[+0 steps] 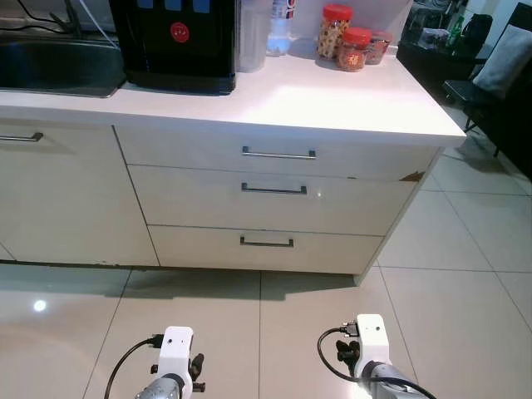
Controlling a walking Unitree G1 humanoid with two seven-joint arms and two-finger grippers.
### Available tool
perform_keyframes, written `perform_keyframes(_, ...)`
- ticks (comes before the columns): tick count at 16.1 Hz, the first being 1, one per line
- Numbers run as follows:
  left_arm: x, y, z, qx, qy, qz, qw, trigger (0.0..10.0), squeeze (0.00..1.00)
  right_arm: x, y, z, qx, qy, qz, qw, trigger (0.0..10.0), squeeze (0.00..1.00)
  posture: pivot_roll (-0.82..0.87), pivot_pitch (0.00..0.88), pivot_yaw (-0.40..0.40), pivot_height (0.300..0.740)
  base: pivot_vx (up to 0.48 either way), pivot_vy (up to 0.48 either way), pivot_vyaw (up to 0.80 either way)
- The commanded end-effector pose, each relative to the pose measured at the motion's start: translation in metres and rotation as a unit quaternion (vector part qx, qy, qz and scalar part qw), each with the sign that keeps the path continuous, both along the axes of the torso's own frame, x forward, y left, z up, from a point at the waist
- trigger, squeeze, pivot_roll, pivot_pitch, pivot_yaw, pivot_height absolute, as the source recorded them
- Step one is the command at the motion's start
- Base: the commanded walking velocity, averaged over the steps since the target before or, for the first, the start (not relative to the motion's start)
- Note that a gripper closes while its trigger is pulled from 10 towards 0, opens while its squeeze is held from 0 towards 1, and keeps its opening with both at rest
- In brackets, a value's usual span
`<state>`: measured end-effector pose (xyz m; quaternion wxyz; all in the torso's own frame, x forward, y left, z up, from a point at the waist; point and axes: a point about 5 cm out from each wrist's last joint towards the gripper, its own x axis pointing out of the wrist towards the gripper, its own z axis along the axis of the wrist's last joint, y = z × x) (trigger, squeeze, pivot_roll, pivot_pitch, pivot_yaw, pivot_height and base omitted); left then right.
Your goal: Kitchen organization
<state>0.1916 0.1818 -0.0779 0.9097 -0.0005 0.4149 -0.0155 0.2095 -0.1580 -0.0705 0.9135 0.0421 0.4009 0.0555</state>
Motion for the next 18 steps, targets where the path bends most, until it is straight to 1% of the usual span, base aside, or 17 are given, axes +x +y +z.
perform_keyframes(1,0.0023,-0.0007,0.0011,-0.006,-0.003,0.005,1.000,10.0,0.00,0.0003,-0.0028,0.0002,-0.004,0.002,-0.001,1.000,10.0,0.00,0.21,0.000,-0.070,0.740,0.000,0.000,0.00)
perform_keyframes(4,0.0005,0.0001,0.0000,-0.007,0.002,0.009,1.000,10.0,0.00,0.0001,-0.0029,0.0000,-0.003,0.002,-0.004,1.000,10.0,0.00,0.21,0.000,-0.067,0.740,0.000,0.000,0.00)
perform_keyframes(6,0.0001,0.0010,-0.0002,-0.007,0.004,0.011,1.000,10.0,0.00,-0.0004,-0.0024,-0.0003,-0.002,0.002,-0.005,1.000,10.0,0.00,0.21,0.000,-0.066,0.740,0.000,0.354,0.00)
perform_keyframes(18,-0.0013,0.0038,-0.0008,-0.004,0.009,0.015,1.000,10.0,0.00,-0.0013,-0.0013,-0.0008,0.002,0.003,-0.007,1.000,10.0,0.00,0.21,0.000,-0.064,0.740,0.000,0.480,0.00)
